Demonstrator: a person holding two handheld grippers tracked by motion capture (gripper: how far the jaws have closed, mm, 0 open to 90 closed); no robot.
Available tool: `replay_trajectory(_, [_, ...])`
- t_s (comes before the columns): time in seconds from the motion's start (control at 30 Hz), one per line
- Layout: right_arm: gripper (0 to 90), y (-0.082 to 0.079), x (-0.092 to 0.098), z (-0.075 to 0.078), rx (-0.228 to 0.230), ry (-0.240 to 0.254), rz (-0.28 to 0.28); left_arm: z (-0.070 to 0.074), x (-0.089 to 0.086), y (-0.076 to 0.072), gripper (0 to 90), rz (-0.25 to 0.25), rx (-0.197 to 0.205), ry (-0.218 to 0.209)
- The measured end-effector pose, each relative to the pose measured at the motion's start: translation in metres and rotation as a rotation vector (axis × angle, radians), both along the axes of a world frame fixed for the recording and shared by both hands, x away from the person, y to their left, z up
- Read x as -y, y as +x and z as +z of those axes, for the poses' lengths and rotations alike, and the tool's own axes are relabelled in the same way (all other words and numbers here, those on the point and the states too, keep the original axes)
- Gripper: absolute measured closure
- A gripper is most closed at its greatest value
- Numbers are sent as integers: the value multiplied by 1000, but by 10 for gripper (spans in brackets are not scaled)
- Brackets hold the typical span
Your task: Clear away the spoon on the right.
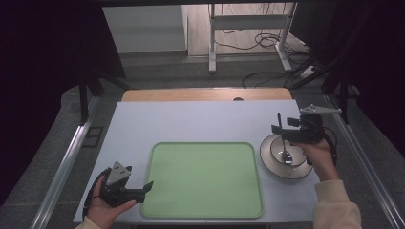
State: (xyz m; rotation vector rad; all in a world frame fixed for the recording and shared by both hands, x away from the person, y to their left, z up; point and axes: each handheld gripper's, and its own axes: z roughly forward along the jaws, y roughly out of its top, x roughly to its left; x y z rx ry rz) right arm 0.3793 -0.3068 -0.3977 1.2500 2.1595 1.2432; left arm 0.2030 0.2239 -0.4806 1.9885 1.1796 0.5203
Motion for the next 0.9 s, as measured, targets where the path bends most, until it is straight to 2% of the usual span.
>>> replay_trajectory(0.33, [248, 17, 16, -3, -24, 24, -43, 0, 1, 0, 91, -2, 0, 0])
replay_trajectory(0.57, [278, 37, 27, -16, -76, 35, -54, -1, 0, 1, 91, 4, -6, 0])
replay_trajectory(0.8, [311, 49, 24, -27, -123, 33, -28, -2, 0, 2, 91, 0, -9, 3])
replay_trajectory(0.9, [360, 56, 24, -34, -163, 28, -29, -2, 0, 1, 91, 2, -8, 1])
